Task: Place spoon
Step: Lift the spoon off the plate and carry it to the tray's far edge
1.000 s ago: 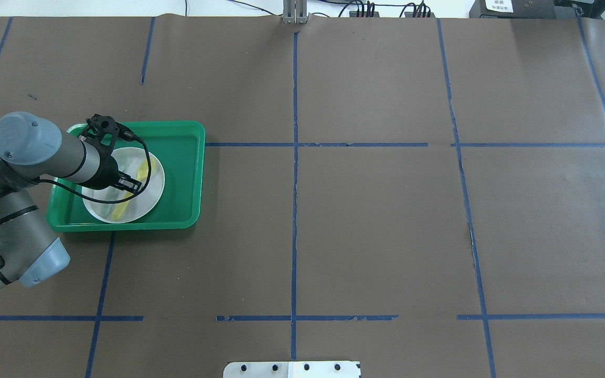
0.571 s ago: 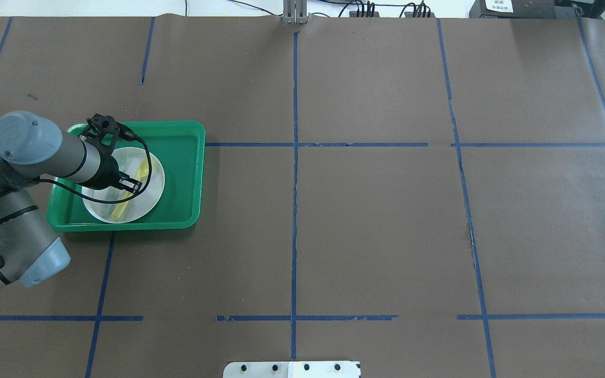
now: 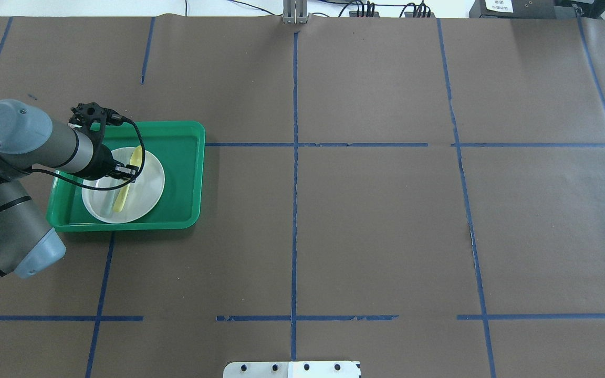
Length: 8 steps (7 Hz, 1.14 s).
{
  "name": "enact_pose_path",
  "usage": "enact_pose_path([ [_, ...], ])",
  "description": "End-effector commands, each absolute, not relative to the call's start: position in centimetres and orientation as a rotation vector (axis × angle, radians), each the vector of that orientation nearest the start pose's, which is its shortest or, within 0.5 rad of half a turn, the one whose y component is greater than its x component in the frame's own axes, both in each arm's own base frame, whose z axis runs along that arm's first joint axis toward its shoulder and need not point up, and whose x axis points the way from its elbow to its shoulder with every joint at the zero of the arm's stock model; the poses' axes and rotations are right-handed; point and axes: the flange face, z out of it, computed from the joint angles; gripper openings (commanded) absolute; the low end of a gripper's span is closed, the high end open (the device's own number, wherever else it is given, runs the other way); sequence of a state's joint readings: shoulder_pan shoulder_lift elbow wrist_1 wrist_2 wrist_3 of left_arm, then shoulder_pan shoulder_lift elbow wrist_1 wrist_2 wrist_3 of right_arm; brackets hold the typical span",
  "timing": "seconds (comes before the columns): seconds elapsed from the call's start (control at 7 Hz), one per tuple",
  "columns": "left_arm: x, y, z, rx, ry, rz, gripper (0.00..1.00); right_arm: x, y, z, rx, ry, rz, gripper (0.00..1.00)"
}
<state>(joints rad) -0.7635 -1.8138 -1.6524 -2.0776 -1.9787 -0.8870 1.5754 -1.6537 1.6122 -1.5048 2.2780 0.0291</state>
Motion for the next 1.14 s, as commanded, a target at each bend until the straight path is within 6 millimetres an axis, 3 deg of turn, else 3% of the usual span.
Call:
enact_pose_path([
  [0.0,37.9,-50.6,40.7,0.189,0.87,-0.075,0.02,7.1,-45.7,67.6,0.012,-0.707,0.025,1.0],
  [0.14,39.2,-51.8,37.6,0.151,0.847,-0.117,0.02,7.1,-45.8,67.6,0.013,-0.707,0.024,1.0],
  [0.29,40.3,-52.2,36.2,0.136,0.85,-0.137,0.02,7.1,-45.7,67.6,0.013,-0.707,0.024,1.0],
  [0.71,44.8,-51.2,36.1,0.124,0.825,-0.129,0.04,7.1,-45.8,67.6,0.013,-0.706,0.024,1.0],
  [1.0,46.1,-50.6,36.8,0.107,0.817,-0.118,0.1,7.1,-45.7,67.6,0.012,-0.707,0.025,1.0],
])
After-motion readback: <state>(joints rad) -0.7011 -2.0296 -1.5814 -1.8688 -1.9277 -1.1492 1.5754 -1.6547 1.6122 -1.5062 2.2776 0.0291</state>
